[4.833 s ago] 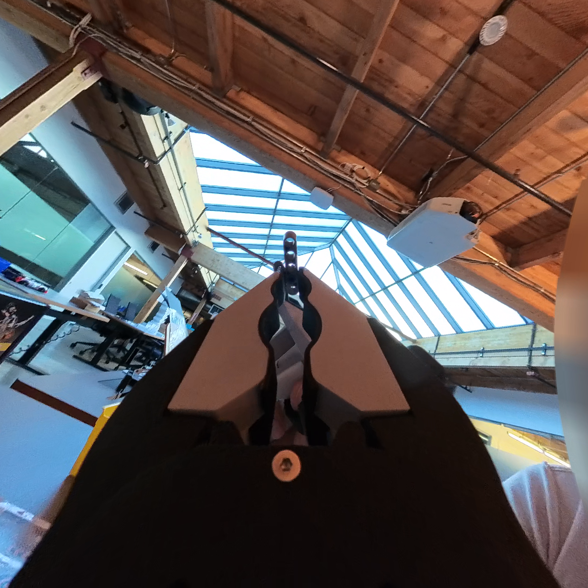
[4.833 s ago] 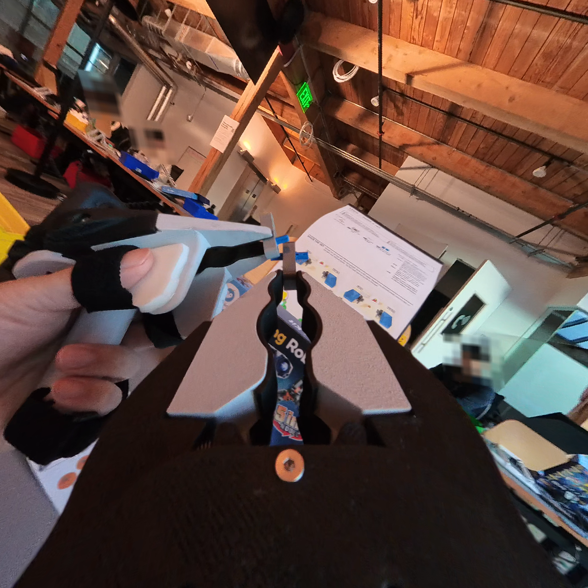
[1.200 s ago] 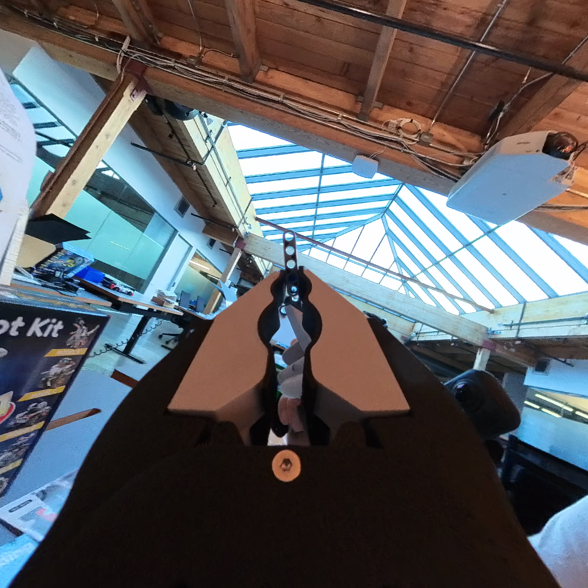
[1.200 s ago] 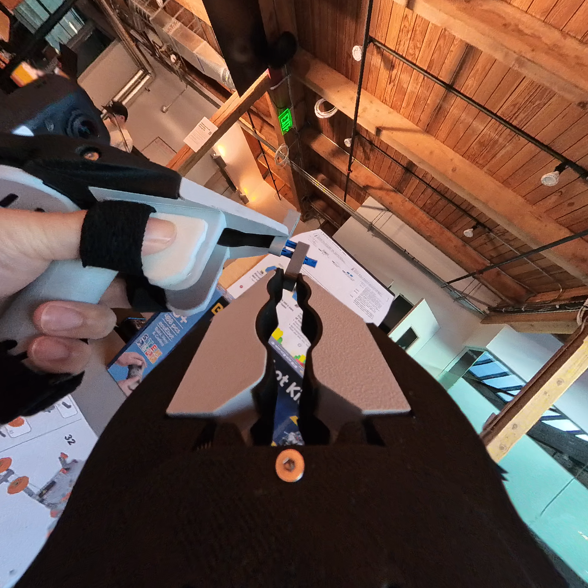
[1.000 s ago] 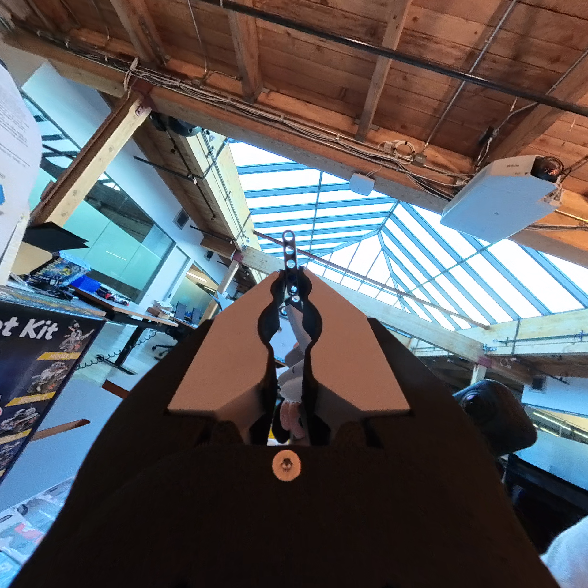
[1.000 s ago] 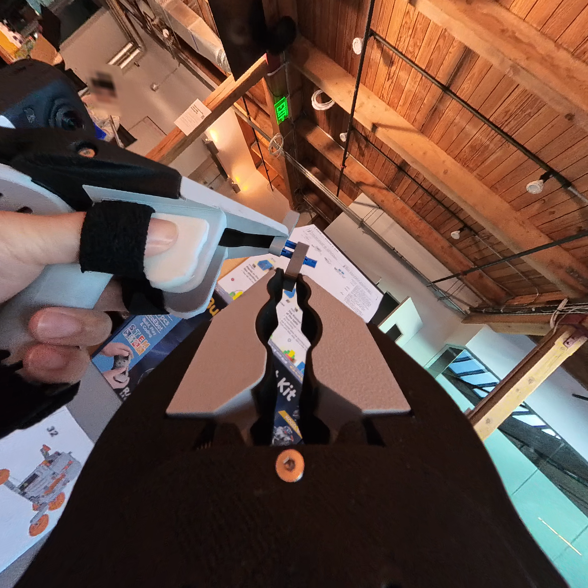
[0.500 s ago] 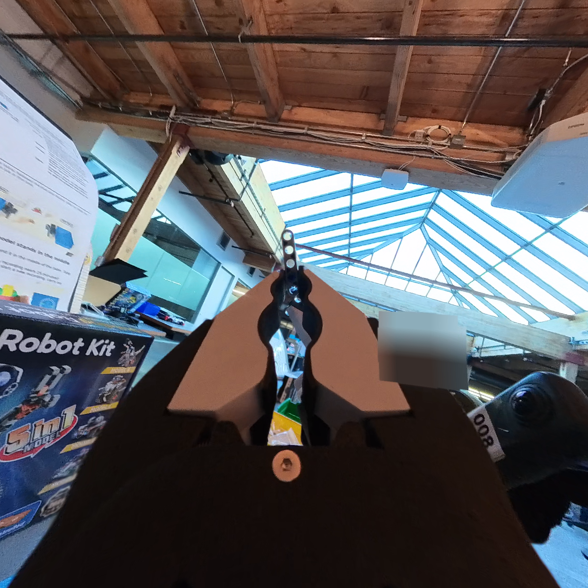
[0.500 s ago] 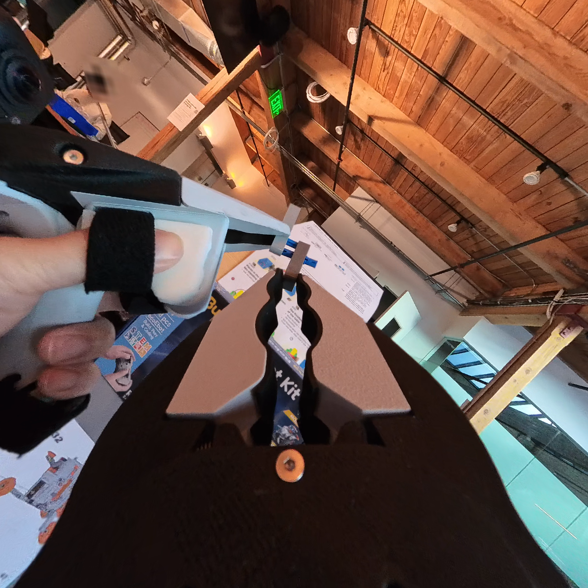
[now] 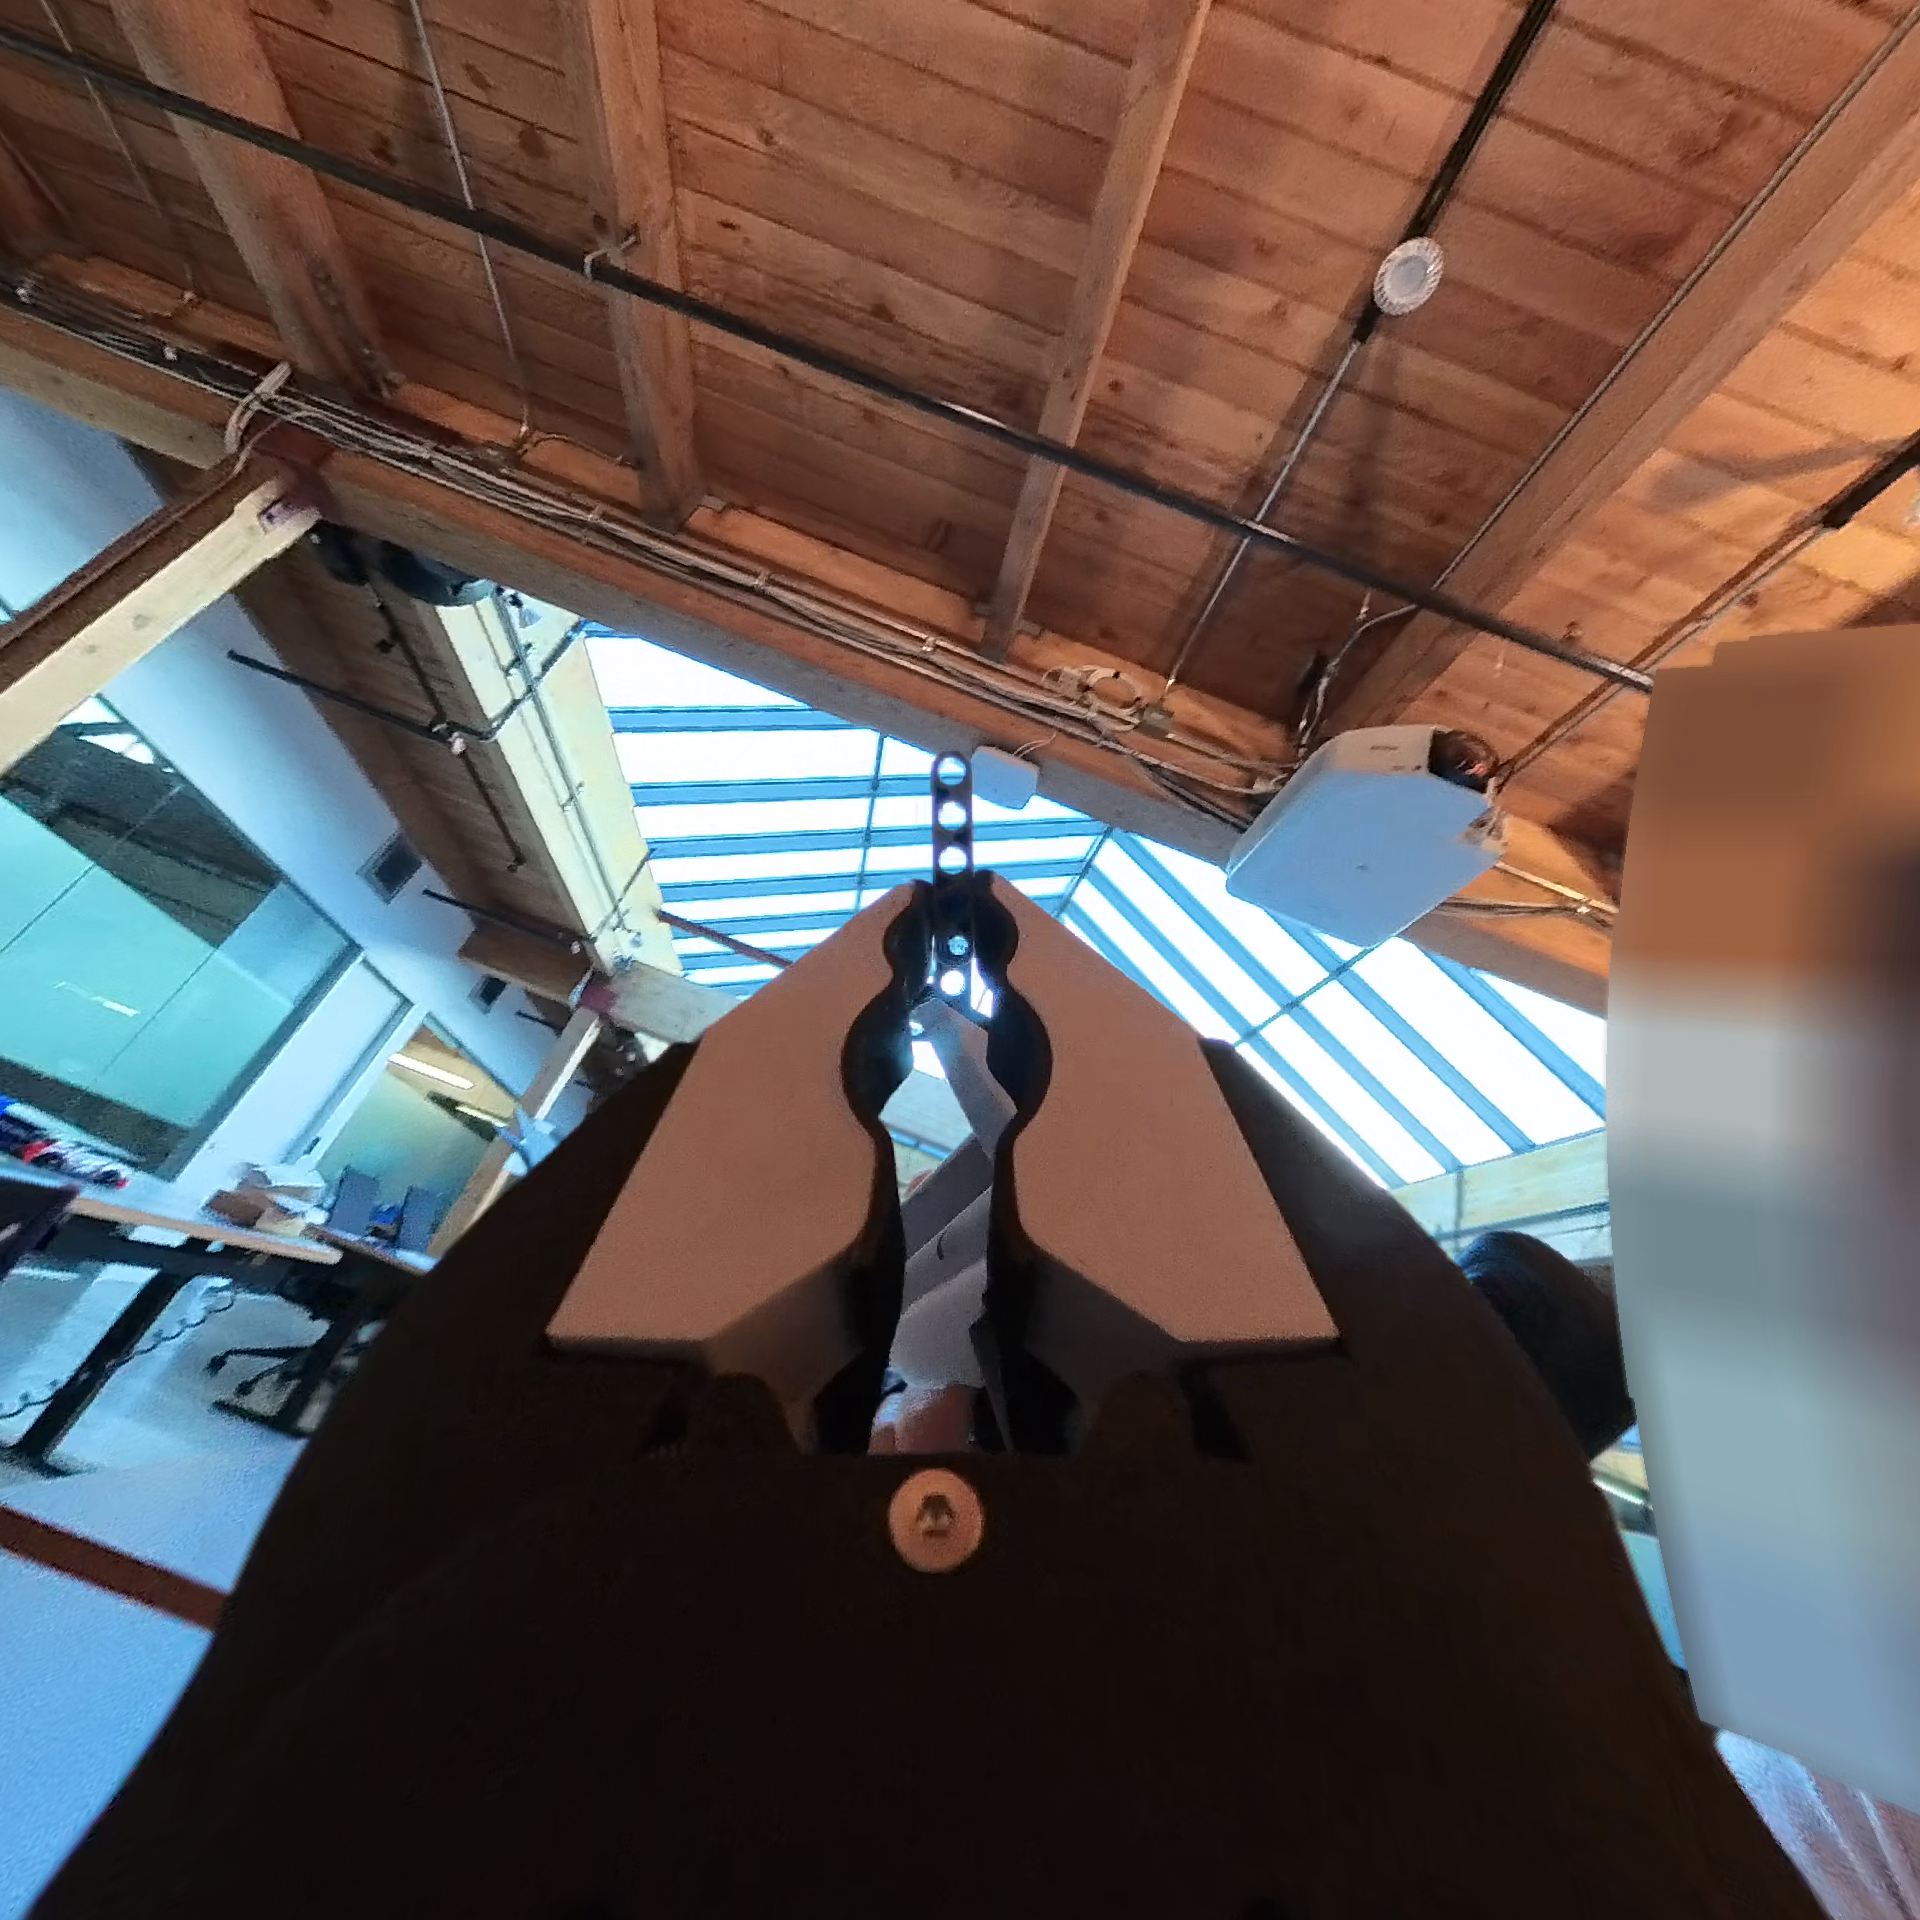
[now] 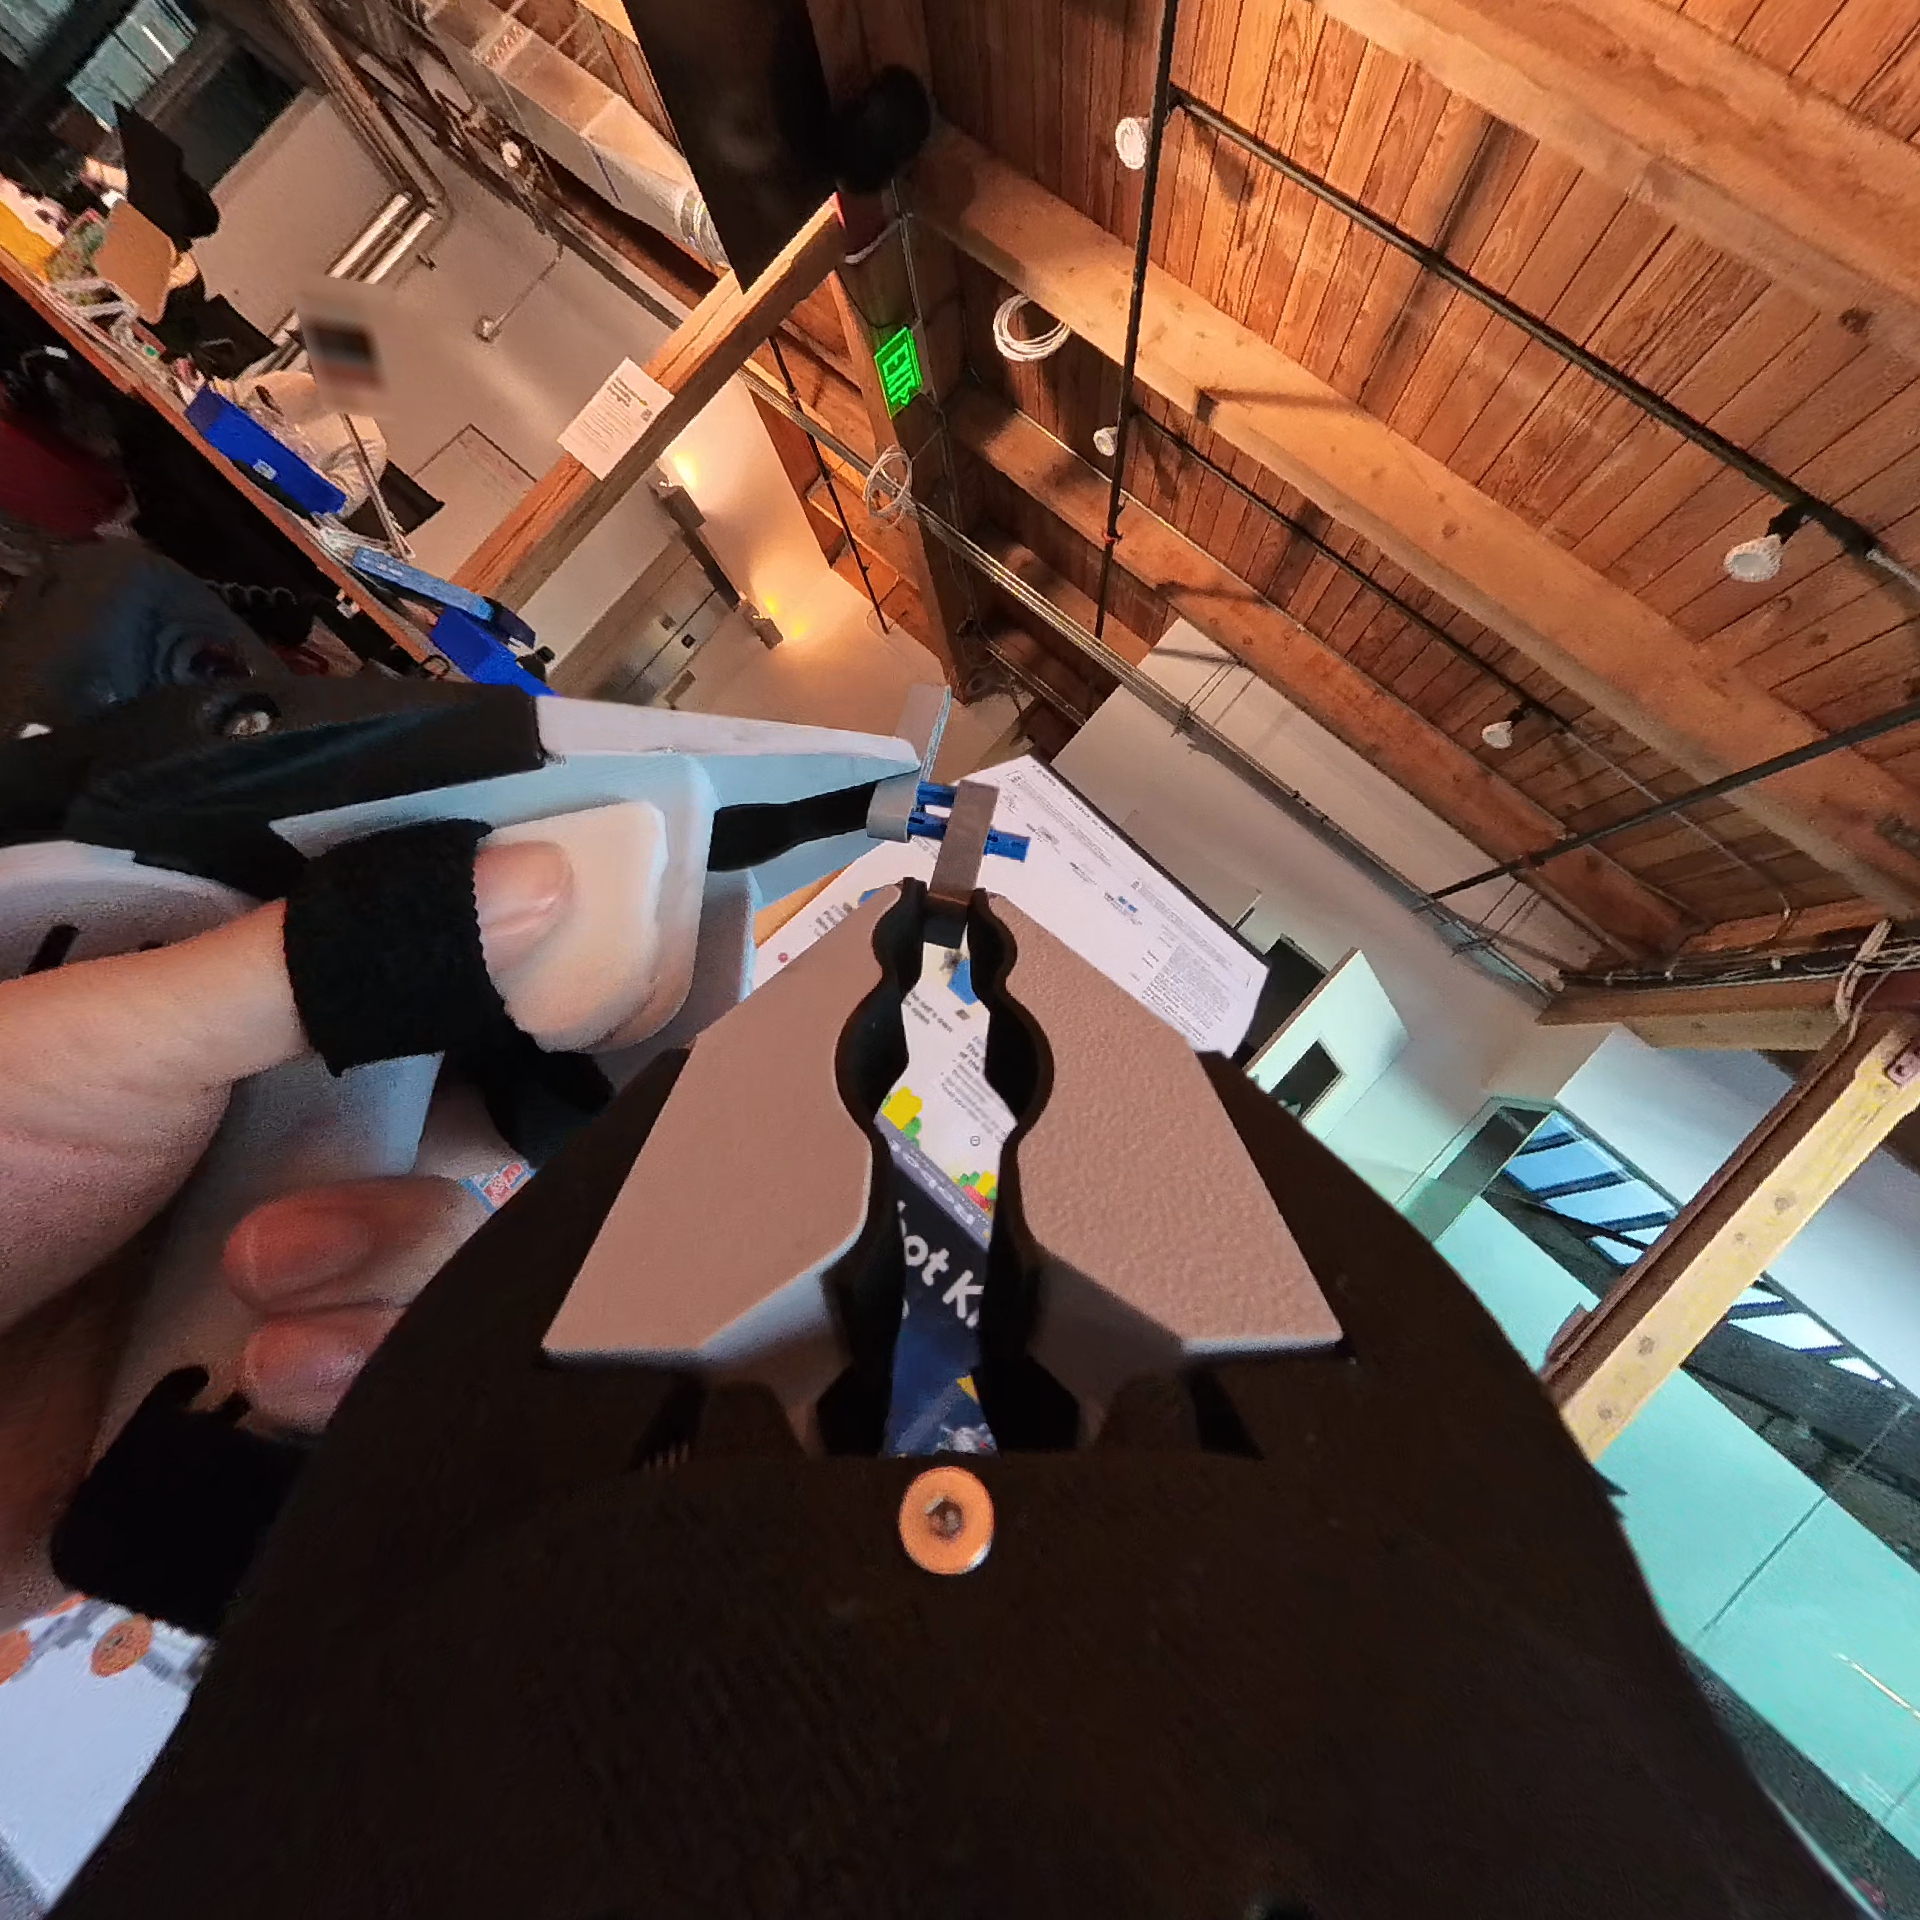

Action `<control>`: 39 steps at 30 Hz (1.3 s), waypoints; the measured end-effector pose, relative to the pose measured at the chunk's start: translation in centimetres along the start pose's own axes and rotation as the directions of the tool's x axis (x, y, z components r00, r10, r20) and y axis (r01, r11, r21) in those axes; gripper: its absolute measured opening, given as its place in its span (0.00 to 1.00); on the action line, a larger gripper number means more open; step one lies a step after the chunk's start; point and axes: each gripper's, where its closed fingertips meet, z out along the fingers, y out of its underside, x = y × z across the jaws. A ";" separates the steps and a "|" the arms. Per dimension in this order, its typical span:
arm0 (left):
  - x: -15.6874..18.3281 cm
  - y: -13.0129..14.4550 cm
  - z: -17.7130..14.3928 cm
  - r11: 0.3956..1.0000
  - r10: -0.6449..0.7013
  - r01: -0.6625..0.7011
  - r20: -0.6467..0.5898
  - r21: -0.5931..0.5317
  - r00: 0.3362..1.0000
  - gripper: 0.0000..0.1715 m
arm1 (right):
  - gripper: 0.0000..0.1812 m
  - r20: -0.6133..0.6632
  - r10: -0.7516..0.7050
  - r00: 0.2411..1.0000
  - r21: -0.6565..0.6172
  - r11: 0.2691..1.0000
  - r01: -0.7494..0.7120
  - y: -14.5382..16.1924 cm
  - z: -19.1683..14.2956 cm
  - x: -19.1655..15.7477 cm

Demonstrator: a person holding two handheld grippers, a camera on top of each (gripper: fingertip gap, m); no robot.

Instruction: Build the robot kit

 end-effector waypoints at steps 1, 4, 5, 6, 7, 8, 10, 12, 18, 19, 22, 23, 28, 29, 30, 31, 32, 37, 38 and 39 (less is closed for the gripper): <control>0.1 -0.1 0.0 1.000 -0.010 0.010 -0.010 0.003 1.000 0.03 | 0.03 -0.001 -0.014 1.000 -0.005 1.000 0.014 -0.1 0.0 0.0; 0.2 -0.1 0.0 1.000 -0.021 0.021 -0.014 0.003 1.000 0.03 | 0.03 -0.013 -0.063 0.998 -0.017 0.998 0.062 -0.1 0.0 0.0; 0.0 -0.1 0.0 1.000 -0.014 0.014 0.002 0.006 1.000 0.03 | 0.03 -0.017 -0.082 0.996 -0.030 0.996 0.082 0.1 0.1 -0.1; 0.0 -0.1 0.0 1.000 -0.003 0.003 0.012 0.009 1.000 0.03 | 0.03 -0.022 -0.098 0.995 -0.027 0.995 0.097 0.0 0.1 -0.1; -0.1 -0.1 -0.1 1.000 0.011 -0.012 0.024 0.011 1.000 0.02 | 0.03 -0.021 -0.104 0.994 -0.029 0.994 0.104 0.1 0.1 -0.2; -0.2 -0.1 -0.1 1.000 0.028 -0.028 0.037 0.009 0.999 0.02 | 0.03 -0.019 -0.105 0.994 -0.030 0.994 0.104 0.2 0.2 -0.2; -0.4 0.0 -0.1 0.998 0.058 -0.057 0.059 -0.011 0.997 0.02 | 0.03 -0.011 -0.112 0.994 -0.030 0.993 0.111 0.4 0.2 -0.2; -0.5 0.1 -0.1 0.995 0.099 -0.098 0.075 -0.029 0.992 0.02 | 0.03 -0.010 -0.127 0.992 -0.024 0.992 0.127 0.5 0.2 -0.2; -0.3 0.3 0.1 0.988 0.150 -0.145 0.099 -0.060 0.984 0.03 | 0.03 -0.012 -0.136 0.991 -0.003 0.991 0.136 0.4 0.1 -0.1; -0.3 0.3 0.2 0.989 0.139 -0.134 0.094 -0.061 0.986 0.03 | 0.03 -0.010 -0.136 0.991 0.002 0.991 0.136 0.3 0.1 -0.1; -0.4 0.2 0.2 0.996 0.085 -0.081 0.083 -0.045 0.993 0.02 | 0.03 -0.027 -0.144 0.989 -0.019 0.989 0.144 0.4 0.2 -0.1; -0.4 0.1 0.1 0.997 0.072 -0.070 0.071 -0.031 0.995 0.02 | 0.03 -0.033 -0.150 0.988 -0.017 0.989 0.149 0.2 0.2 -0.1; 0.5 -0.2 0.2 0.999 -0.038 0.039 -0.032 0.024 0.999 0.03 | 0.03 -0.071 -0.210 0.975 -0.006 0.978 0.211 -0.7 0.0 0.0; 0.5 -0.2 0.2 0.999 -0.039 0.040 -0.035 0.026 0.999 0.03 | 0.03 -0.071 -0.215 0.974 -0.008 0.977 0.215 -0.7 0.1 0.0; 0.5 -0.2 0.2 0.999 -0.034 0.035 -0.037 0.024 0.999 0.03 | 0.03 -0.071 -0.217 0.974 -0.006 0.976 0.217 -0.7 0.0 0.1; 0.6 -0.2 0.2 0.999 -0.028 0.028 -0.038 0.020 0.999 0.03 | 0.03 -0.075 -0.223 0.972 -0.006 0.975 0.223 -0.7 0.0 0.1; 0.6 -0.2 0.2 1.000 -0.021 0.021 -0.036 0.017 0.999 0.03 | 0.03 -0.076 -0.231 0.970 -0.009 0.973 0.231 -0.7 0.1 0.1; 0.3 -0.1 0.3 1.000 0.017 -0.017 -0.010 -0.003 1.000 0.03 | 0.03 -0.067 -0.220 0.973 -0.012 0.975 0.220 -0.5 0.2 0.1; 0.3 0.0 0.3 1.000 0.021 -0.021 -0.006 -0.009 1.000 0.03 | 0.03 -0.064 -0.216 0.974 -0.011 0.976 0.216 -0.5 0.1 0.2; 0.3 0.1 0.3 1.000 0.025 -0.025 -0.003 -0.019 1.000 0.03 | 0.03 -0.061 -0.218 0.974 -0.008 0.976 0.218 -0.5 0.1 0.3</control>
